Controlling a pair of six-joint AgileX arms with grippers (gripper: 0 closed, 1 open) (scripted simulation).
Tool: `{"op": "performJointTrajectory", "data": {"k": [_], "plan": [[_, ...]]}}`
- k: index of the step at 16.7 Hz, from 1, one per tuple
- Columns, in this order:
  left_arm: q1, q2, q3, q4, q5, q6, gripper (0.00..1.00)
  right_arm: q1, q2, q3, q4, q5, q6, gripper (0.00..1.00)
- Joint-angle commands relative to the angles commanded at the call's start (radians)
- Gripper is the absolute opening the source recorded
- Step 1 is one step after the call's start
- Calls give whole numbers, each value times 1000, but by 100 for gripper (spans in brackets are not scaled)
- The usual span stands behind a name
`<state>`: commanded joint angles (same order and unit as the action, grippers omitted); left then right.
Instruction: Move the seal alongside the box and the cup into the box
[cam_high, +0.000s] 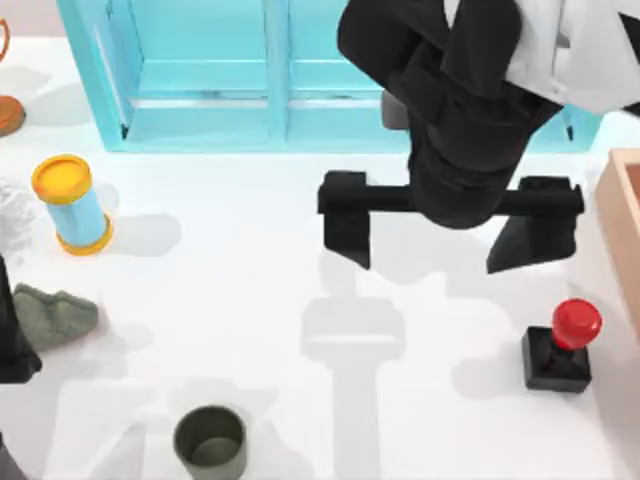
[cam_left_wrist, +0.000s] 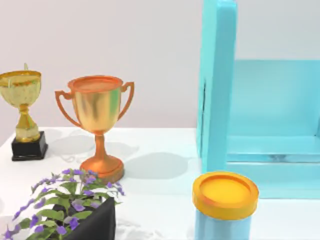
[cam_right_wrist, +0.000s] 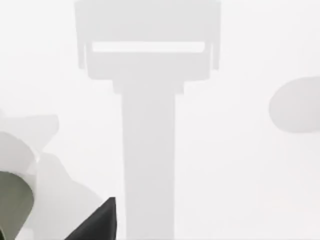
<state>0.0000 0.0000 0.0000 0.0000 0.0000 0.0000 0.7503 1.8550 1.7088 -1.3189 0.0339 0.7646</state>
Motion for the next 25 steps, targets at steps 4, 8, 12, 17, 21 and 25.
{"op": "performJointTrajectory", "data": {"k": [4,8,12,17,21,25], "plan": [[0,0,0,0,0,0,100,207,211,179,-25,-18,209,100],[0,0,0,0,0,0,100,342,354,300,-44,-30,348,100],[0,0,0,0,0,0,100,361,374,317,-47,-32,367,100],[0,0,0,0,0,0,100,358,381,243,30,-32,364,100],[0,0,0,0,0,0,100,361,405,103,205,-32,367,100],[0,0,0,0,0,0,100,363,414,65,246,-31,369,100]]}}
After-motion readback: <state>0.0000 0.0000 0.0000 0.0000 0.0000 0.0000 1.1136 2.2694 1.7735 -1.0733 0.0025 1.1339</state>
